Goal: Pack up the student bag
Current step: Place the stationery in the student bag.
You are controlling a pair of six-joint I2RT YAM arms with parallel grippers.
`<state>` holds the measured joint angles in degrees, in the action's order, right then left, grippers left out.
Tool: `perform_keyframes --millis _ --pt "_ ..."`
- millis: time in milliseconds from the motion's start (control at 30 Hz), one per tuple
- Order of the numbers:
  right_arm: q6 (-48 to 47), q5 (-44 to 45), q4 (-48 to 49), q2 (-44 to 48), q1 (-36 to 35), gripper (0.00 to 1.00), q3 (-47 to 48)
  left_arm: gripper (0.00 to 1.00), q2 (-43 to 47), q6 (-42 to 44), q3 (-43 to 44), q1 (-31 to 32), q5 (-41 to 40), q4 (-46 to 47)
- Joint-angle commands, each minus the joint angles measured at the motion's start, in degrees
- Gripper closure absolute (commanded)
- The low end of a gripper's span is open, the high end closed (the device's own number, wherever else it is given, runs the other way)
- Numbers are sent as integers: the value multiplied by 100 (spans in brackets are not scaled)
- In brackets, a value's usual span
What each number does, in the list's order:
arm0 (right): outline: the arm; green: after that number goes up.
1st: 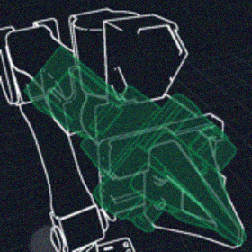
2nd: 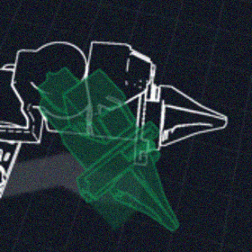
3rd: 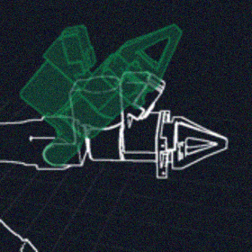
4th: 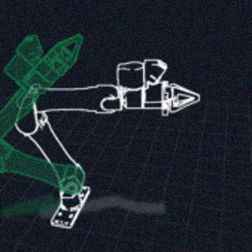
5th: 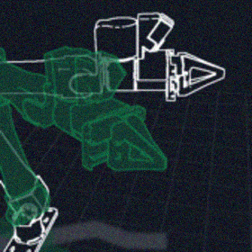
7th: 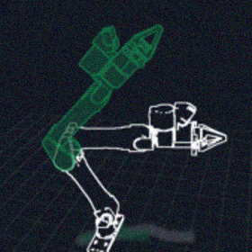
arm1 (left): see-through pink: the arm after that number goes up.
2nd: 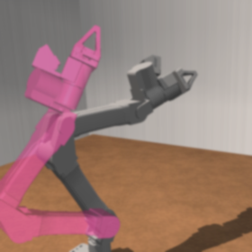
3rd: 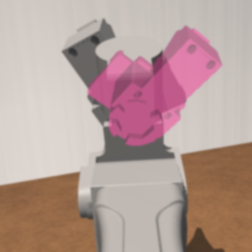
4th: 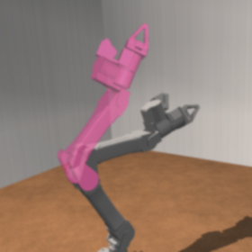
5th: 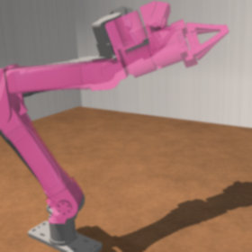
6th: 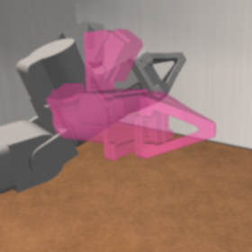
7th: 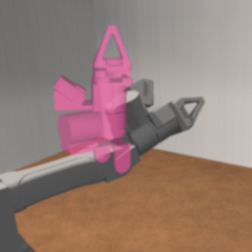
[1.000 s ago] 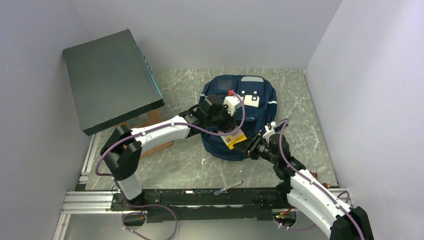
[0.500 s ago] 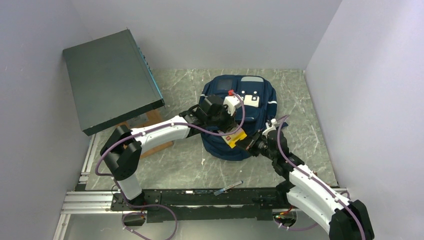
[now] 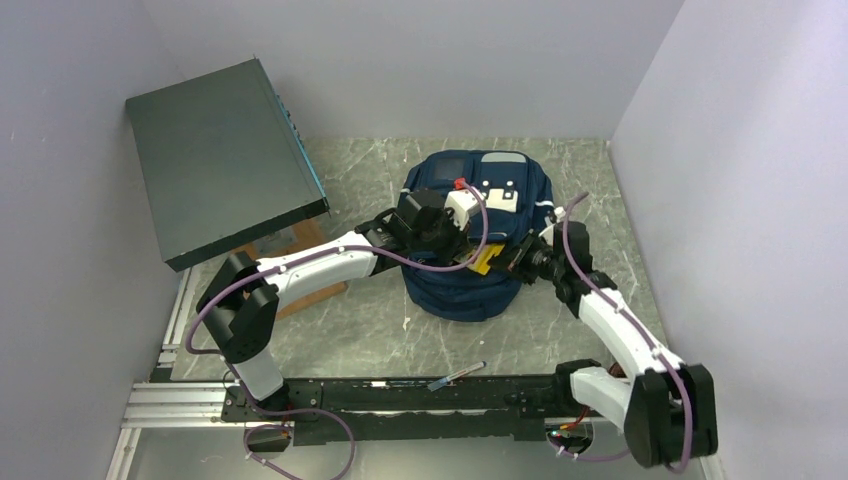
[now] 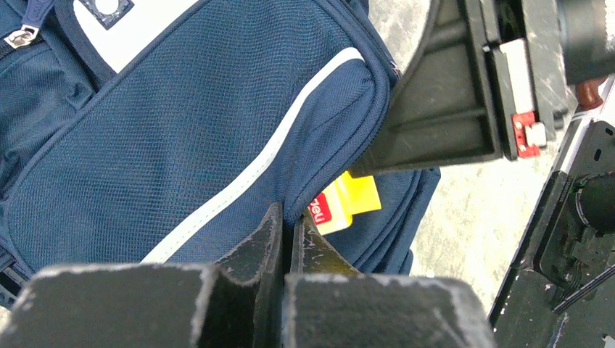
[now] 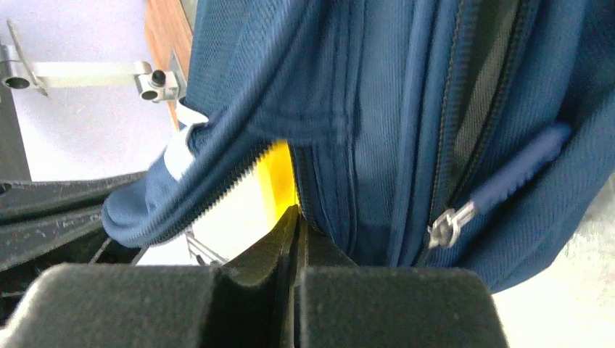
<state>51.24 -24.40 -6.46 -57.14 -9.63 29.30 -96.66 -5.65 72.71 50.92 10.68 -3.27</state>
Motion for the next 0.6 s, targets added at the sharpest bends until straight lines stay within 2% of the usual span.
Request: perform_keyframes --millis 0,133,333,567 --pt "-731 -765 157 -616 354 100 688 100 445 -300 70 80 408 228" --pt "-896 -329 121 -699 542 100 897 100 420 -341 53 80 387 248" --pt "-859 428 775 -728 619 100 682 100 278 -636 -29 73 511 510" --pt "-275 591 1734 -679 637 100 327 100 -129 -1032 31 53 778 674"
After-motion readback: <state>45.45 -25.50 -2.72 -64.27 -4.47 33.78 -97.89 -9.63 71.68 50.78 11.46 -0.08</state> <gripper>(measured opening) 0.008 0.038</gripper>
